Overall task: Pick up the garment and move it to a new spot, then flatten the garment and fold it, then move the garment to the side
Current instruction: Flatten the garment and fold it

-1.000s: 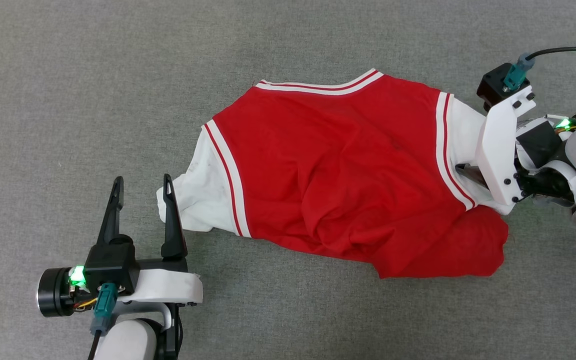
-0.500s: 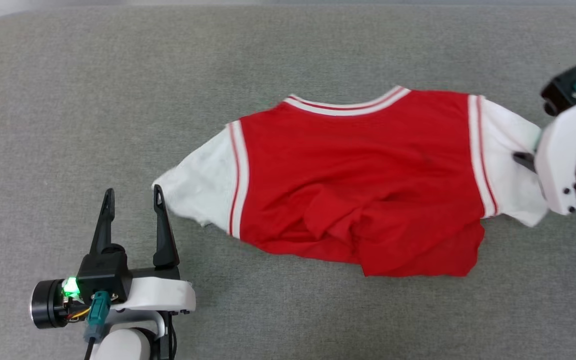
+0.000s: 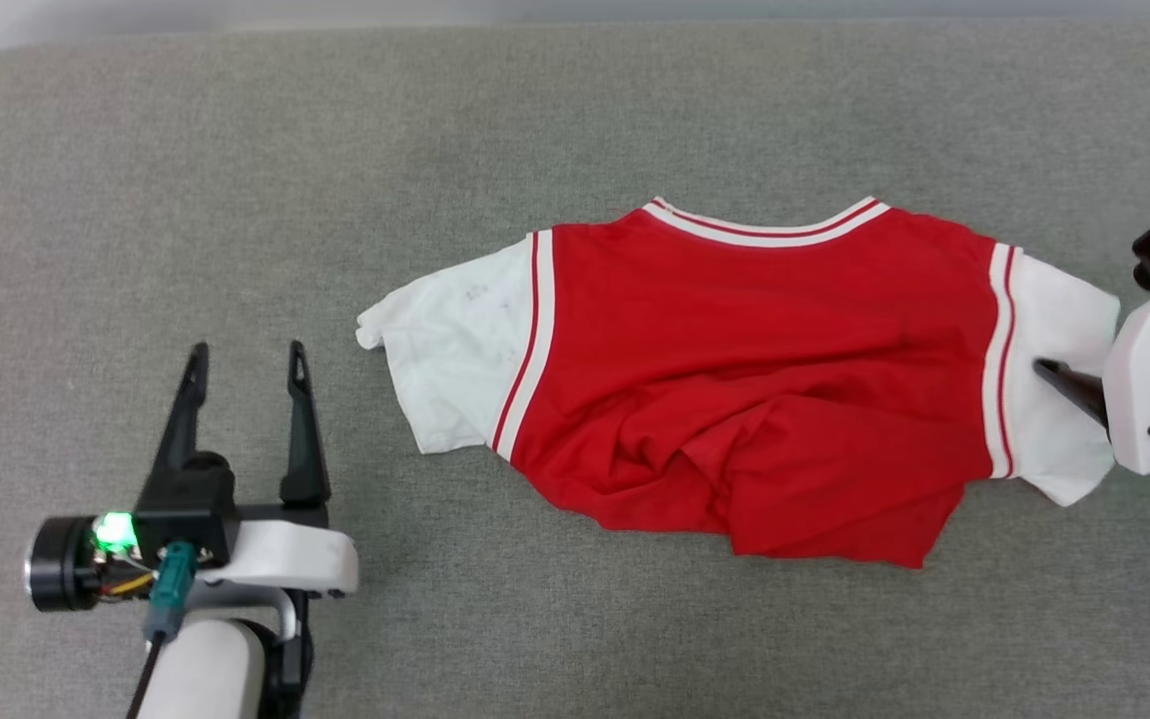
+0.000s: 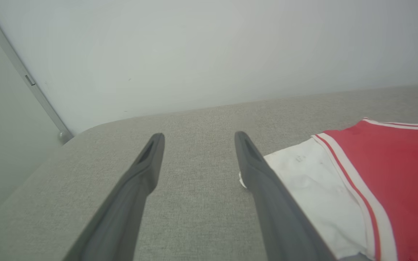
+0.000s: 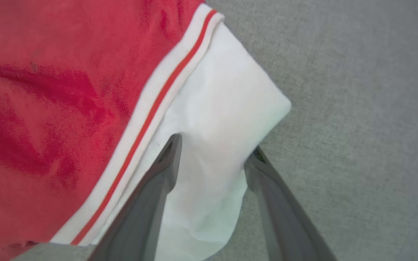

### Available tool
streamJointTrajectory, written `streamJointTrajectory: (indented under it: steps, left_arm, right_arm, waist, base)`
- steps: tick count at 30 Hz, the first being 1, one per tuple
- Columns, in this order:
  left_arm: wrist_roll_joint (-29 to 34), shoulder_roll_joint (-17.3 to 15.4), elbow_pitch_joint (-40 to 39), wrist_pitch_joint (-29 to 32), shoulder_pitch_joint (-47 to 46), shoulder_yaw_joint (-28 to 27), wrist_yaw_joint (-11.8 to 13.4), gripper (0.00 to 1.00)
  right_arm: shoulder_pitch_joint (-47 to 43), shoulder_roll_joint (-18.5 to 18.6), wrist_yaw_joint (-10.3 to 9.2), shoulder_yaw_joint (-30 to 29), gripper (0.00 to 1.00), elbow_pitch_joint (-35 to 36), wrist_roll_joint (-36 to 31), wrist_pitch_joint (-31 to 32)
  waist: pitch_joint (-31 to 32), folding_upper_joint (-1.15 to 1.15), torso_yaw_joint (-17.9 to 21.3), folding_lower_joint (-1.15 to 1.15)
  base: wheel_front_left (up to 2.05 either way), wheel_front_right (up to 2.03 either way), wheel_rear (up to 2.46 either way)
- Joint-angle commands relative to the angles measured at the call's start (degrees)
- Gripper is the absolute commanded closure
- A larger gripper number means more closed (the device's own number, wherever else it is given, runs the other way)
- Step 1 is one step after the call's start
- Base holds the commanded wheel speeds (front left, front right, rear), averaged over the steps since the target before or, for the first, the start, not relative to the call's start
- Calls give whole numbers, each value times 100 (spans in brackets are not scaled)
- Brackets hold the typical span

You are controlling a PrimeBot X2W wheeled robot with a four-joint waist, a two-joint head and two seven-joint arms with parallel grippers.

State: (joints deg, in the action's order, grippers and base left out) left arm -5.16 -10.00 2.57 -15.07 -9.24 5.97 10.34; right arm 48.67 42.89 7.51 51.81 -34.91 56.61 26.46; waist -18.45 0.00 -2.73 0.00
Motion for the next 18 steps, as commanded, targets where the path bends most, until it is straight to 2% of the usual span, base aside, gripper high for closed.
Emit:
streamJointTrajectory:
  steps: [1,3,5,9,15,17,18]
  left_arm:
    - [52,-94,74,-14,-141,-37,-70,0]
    - [49,-216,173,-14,-301,-46,-180,0]
    - [-39,-338,316,6,-469,-1,-409,0]
    - [-80,-649,496,93,-1028,-24,-729,0]
    - [-314,-1014,756,759,-1895,58,-1310,0]
    - [-411,-1200,829,1154,-2193,90,-1490,0]
    - [-411,-1200,829,1154,-2193,90,-1490,0]
  right_arm:
    - [-18,-34,-4,-72,0,60,-132,-319]
    - [54,29,-4,-95,0,155,-414,-796]
    - [69,65,-4,-172,0,252,-609,-1287]
    - [24,-41,-4,-597,0,400,-915,-2348]
    - [-232,-352,-3,-1491,0,424,-1587,-3663]
    - [-347,-488,-4,-1888,0,453,-1861,-3905]
    - [-347,-488,-4,-1888,0,453,-1861,-3905]
  waist:
    - [92,0,48,0]
    - [160,0,92,0]
    - [211,0,130,0]
    - [266,0,212,0]
    - [260,0,328,0]
    - [237,0,378,0]
    - [237,0,378,0]
  base:
    - [0,0,0]
    - [0,0,0]
    - [0,0,0]
    - [0,0,0]
    - [0,0,0]
    - [0,0,0]
    - [0,0,0]
